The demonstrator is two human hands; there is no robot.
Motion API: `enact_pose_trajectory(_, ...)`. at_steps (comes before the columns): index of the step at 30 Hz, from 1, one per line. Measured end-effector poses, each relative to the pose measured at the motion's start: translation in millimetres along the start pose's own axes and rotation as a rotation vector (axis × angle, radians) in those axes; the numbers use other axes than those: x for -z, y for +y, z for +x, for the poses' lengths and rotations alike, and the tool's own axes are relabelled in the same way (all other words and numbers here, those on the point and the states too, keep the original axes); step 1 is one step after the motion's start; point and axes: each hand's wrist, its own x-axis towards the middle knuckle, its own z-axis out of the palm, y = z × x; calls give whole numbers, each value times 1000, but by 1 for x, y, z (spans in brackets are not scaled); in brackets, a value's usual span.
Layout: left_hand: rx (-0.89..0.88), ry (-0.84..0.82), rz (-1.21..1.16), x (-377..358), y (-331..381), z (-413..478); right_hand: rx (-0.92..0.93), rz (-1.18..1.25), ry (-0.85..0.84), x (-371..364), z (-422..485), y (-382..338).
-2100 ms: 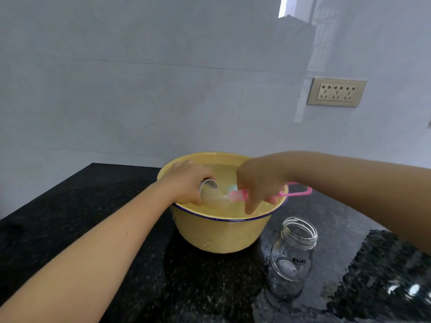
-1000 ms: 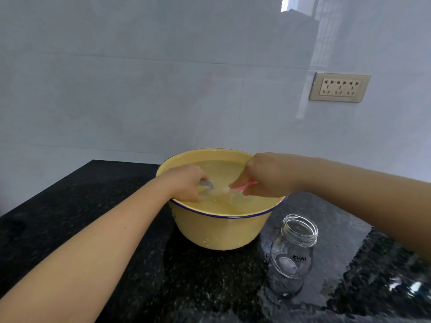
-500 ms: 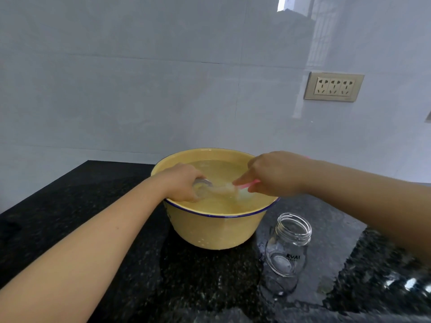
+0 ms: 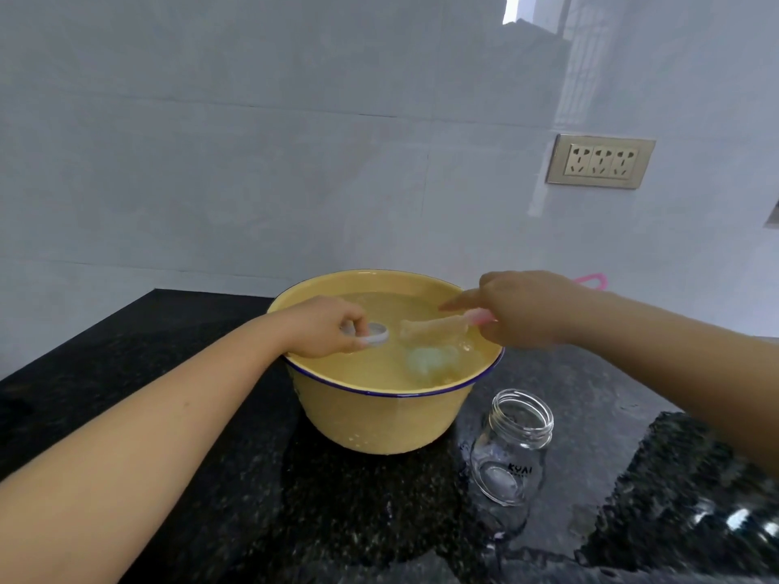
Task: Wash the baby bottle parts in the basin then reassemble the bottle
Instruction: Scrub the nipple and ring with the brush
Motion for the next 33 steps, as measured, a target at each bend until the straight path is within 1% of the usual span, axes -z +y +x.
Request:
enact_pose_trajectory(4, 65, 13, -115, 8, -1, 2, 7, -5, 34, -4, 1, -7)
enact_pose_trajectory(7, 103, 32, -184, 13, 1, 1, -43, -35, 102, -8, 4, -10)
enact_pose_trajectory(10, 165, 84, -318, 12, 6, 1, -97, 10, 195, -11, 4, -13)
enact_pose_trajectory(15, 315, 100, -781, 6, 10, 7, -157, 173, 311, -11, -1, -19)
enact_pose_trajectory(18, 321, 65, -1056, 4, 11, 8, -127, 224, 349, -11, -6, -28)
enact_pose_trajectory(20, 298, 50, -1211, 5, 10, 7, -87, 216, 310, -14, -6, -35)
enact_pose_trajectory(22, 271, 53, -1301, 6, 9, 5, -64, 211, 250, -18, -2, -43)
enact_pose_trajectory(25, 220, 66, -1334, 6, 9, 1, -16, 154, 245, -24, 6, -54)
enact_pose_trajectory(29, 155, 130, -1248, 5, 8, 2, -55, 188, 301, -22, 18, -55)
enact_pose_trajectory(33, 105, 212, -1178, 3, 7, 1, -78, 199, 290, -21, 27, -50)
